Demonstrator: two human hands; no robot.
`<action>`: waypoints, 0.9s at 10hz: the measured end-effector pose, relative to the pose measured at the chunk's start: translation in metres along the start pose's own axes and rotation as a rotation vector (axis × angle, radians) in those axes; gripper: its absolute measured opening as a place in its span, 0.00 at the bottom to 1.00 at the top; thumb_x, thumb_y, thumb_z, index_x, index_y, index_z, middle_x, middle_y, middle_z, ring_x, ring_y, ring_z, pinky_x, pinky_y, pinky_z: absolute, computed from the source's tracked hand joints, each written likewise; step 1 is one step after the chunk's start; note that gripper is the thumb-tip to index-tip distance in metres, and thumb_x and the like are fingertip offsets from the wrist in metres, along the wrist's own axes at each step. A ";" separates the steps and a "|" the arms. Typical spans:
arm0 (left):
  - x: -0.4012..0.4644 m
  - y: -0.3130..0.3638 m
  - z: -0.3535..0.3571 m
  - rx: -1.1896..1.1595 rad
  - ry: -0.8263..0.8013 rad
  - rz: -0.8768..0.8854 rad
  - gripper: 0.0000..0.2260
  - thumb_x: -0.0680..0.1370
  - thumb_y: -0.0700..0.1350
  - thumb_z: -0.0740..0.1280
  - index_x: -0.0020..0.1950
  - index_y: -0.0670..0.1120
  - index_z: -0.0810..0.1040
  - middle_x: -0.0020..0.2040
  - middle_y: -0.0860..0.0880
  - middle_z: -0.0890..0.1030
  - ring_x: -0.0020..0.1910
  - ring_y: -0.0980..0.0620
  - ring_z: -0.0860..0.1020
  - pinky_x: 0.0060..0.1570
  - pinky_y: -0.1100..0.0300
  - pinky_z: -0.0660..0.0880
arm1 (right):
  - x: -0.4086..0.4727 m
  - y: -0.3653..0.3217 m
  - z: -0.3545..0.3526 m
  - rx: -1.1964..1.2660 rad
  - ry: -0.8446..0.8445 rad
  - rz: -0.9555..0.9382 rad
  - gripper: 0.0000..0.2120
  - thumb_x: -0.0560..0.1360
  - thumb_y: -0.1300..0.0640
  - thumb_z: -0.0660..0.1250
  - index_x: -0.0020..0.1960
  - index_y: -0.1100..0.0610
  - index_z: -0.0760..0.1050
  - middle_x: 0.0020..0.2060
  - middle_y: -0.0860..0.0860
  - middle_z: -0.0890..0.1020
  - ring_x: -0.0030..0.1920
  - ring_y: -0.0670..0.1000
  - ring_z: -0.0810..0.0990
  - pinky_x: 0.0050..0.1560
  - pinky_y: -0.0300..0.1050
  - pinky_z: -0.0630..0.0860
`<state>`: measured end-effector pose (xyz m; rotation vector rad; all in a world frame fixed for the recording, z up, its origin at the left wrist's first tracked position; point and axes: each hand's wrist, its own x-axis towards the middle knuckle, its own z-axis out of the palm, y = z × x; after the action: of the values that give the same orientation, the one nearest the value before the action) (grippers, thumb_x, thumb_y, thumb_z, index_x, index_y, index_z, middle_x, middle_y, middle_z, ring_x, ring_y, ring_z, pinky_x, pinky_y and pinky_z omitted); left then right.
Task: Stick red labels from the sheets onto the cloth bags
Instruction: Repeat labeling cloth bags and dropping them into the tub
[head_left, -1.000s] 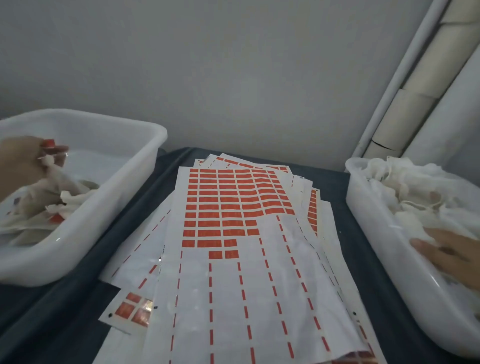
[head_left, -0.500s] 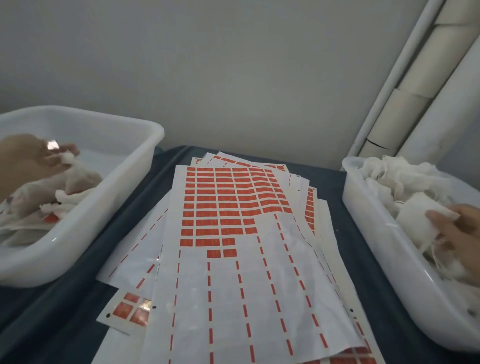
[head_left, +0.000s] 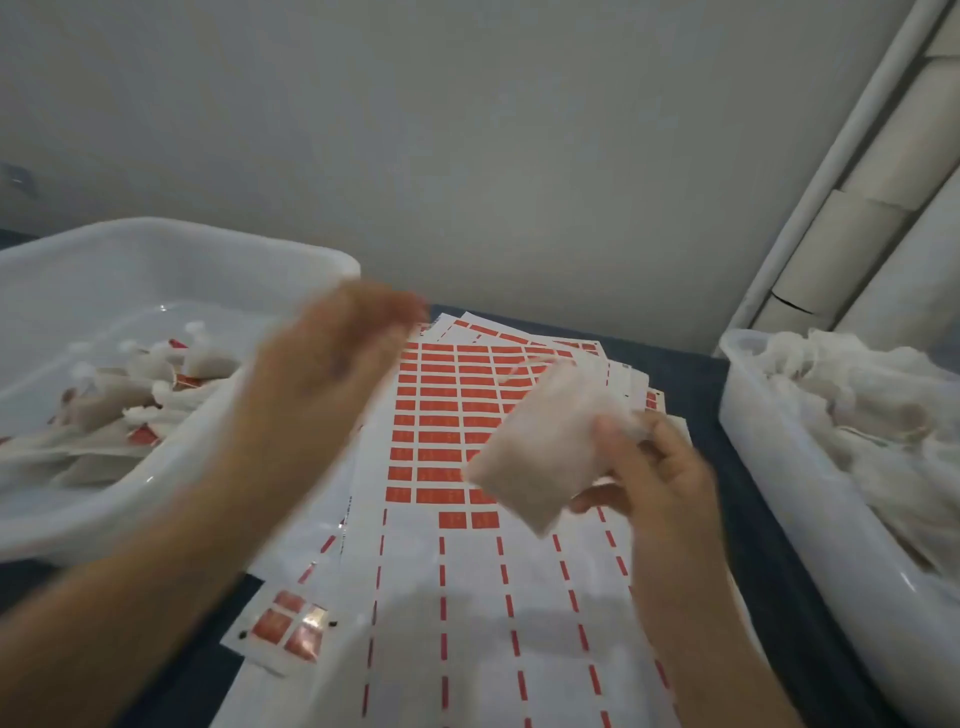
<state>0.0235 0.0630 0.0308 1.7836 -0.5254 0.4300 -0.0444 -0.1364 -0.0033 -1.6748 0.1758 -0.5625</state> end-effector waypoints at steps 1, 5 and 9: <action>-0.043 0.007 0.060 -0.058 -0.181 -0.172 0.12 0.68 0.60 0.56 0.48 0.61 0.73 0.49 0.67 0.76 0.51 0.66 0.75 0.42 0.80 0.71 | -0.009 0.030 0.019 0.012 0.027 0.055 0.13 0.67 0.43 0.61 0.44 0.50 0.73 0.39 0.36 0.81 0.43 0.47 0.82 0.35 0.38 0.80; -0.061 -0.048 0.096 -0.606 -0.277 -0.551 0.31 0.59 0.69 0.68 0.61 0.67 0.69 0.54 0.63 0.80 0.52 0.59 0.80 0.44 0.62 0.79 | -0.034 0.054 0.025 -0.132 -0.306 -0.175 0.21 0.73 0.65 0.64 0.48 0.38 0.79 0.44 0.35 0.81 0.47 0.38 0.80 0.44 0.24 0.73; -0.058 -0.050 0.096 -0.401 -0.165 -0.807 0.08 0.77 0.50 0.61 0.40 0.55 0.65 0.40 0.59 0.69 0.37 0.58 0.70 0.23 0.78 0.68 | -0.001 0.050 0.004 -0.313 -0.127 -0.052 0.12 0.63 0.40 0.64 0.46 0.37 0.73 0.46 0.27 0.74 0.50 0.30 0.74 0.42 0.18 0.67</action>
<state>0.0049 -0.0107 -0.0660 1.4903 0.0305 -0.3640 -0.0333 -0.1422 -0.0515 -2.0184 0.1332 -0.4827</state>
